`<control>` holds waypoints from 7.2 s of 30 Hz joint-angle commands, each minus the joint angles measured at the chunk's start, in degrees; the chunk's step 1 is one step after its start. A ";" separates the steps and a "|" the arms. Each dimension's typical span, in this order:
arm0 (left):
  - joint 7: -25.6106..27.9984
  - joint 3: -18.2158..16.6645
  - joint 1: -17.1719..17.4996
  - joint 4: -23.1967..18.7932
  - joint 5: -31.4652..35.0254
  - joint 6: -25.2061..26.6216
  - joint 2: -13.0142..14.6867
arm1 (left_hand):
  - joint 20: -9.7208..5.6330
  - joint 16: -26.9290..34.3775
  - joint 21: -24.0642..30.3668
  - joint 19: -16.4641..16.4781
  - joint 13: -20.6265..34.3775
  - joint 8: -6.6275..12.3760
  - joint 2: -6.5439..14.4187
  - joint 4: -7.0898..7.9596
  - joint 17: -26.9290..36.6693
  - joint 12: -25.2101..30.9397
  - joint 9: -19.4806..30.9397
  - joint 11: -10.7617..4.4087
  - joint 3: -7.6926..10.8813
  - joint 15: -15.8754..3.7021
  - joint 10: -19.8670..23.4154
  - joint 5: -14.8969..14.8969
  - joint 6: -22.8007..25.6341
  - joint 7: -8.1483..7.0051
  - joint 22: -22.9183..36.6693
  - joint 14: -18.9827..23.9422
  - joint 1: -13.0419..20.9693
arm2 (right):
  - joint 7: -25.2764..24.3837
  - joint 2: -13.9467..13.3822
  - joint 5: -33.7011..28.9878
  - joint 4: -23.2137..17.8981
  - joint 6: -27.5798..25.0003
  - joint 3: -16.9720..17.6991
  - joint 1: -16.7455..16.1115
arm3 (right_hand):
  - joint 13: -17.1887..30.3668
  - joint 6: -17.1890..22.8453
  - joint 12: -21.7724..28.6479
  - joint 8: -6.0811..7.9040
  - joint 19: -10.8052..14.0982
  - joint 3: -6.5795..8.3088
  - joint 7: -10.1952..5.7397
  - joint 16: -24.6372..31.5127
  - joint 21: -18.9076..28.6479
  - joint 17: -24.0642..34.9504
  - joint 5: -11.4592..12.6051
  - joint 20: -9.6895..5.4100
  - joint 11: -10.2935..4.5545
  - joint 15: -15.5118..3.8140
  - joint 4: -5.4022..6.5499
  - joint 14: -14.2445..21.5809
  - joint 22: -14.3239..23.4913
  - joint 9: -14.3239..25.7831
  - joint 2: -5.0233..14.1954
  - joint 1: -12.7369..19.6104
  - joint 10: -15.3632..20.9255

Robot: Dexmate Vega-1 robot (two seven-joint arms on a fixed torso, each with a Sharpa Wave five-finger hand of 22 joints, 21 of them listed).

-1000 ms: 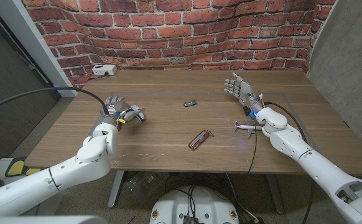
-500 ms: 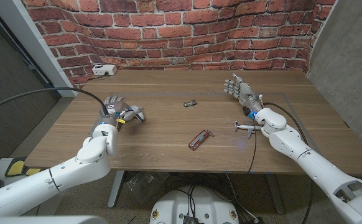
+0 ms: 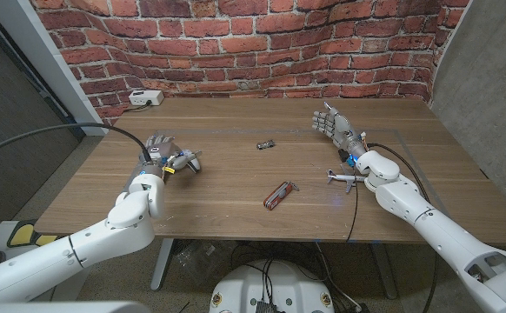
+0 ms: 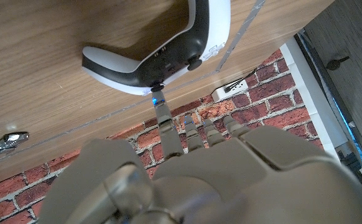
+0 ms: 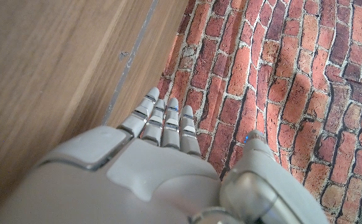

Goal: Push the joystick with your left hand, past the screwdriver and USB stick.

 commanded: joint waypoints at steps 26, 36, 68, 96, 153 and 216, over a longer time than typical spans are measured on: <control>-0.15 1.68 -1.00 1.35 0.57 -0.29 -1.94 | 0.08 -0.04 0.44 -0.10 0.20 1.00 0.69 -0.21 0.13 0.15 -0.14 -0.35 -0.49 -1.75 0.92 0.42 3.88 0.60 0.31 0.51 0.52 | 0.68 -0.18 0.14 0.75 0.22 0.12 0.34 | 0.22 0.56 -0.16 -0.11 0.72 0.22 -0.02 -0.09 -0.31 0.09 0.43 0.07 0.01 -0.16 -0.14 0.39 0.28 0.19 0.49 -0.15 0.55; -0.01 2.00 -1.16 1.65 0.43 -0.10 -2.50 | 0.03 -0.07 0.43 -0.11 0.20 1.38 0.79 -0.19 0.13 0.13 -0.13 -0.44 -0.54 -1.88 1.17 0.40 5.71 1.22 0.31 0.67 0.70 | 0.91 -0.18 0.07 1.15 0.16 0.02 0.53 | 0.22 0.59 -0.16 -0.11 0.73 0.21 -0.04 -0.08 -0.42 0.08 0.43 0.12 0.09 -0.15 -0.16 0.42 0.28 0.19 0.47 -0.16 0.57; 3.35 -0.08 1.37 1.89 -2.78 -1.32 -2.04 | 0.04 -0.13 0.41 -0.15 0.19 1.09 1.02 -0.15 0.12 -0.01 -0.12 -0.49 -0.63 -1.93 1.53 0.37 7.19 1.55 0.32 0.97 1.17 | -0.39 -0.55 -0.56 -1.40 -0.59 -0.30 -0.48 | 0.22 0.66 -0.22 -0.11 0.81 0.20 -0.06 -0.11 -0.77 0.07 0.44 0.15 0.02 -0.20 -0.20 0.41 0.30 0.20 0.49 -0.21 0.54; 5.29 -3.92 3.22 -1.01 -4.01 -2.35 0.91 | 0.06 -0.10 0.49 0.08 0.21 0.13 1.41 -0.14 0.13 -0.08 -0.06 -0.13 -0.52 -1.69 1.85 0.30 6.28 1.45 0.32 1.40 1.71 | -0.49 -0.23 -0.90 -2.31 -0.03 -0.68 -0.89 | 0.23 0.34 -0.28 -0.25 0.77 0.16 -0.33 -0.15 -1.18 0.05 0.43 0.30 0.10 -0.15 -0.28 0.38 0.31 0.19 0.42 -0.25 0.50; 11.82 -27.84 15.24 7.76 -37.43 -50.29 -11.74 | 2.07 0.07 1.18 4.40 0.53 -3.31 1.67 1.03 0.37 -1.02 0.34 2.09 -0.94 2.09 1.08 -1.31 -31.40 2.74 0.15 3.58 1.95 | -2.46 -2.25 -2.01 -9.31 3.16 0.78 -5.56 | 0.23 0.33 -0.28 -0.24 0.95 0.07 -0.53 -0.14 -1.88 0.04 0.43 0.44 0.00 -0.07 -0.37 0.46 0.34 0.19 0.31 -0.39 0.66; -14.36 -16.16 -5.42 38.22 -64.66 -76.06 -26.92 | -5.00 -0.39 1.01 8.76 0.26 -2.64 0.59 0.69 0.22 -1.61 0.08 6.36 -1.38 3.99 -2.28 -2.78 -42.14 9.67 -0.17 2.53 1.22 | 2.34 -0.14 -0.46 -0.34 8.96 1.67 -2.36 | 0.15 -1.23 -0.99 -0.78 1.69 -0.32 2.31 -0.30 -3.17 -0.07 0.47 -0.65 -0.19 -0.45 -0.65 -0.03 0.34 -0.01 -0.27 -0.70 -1.19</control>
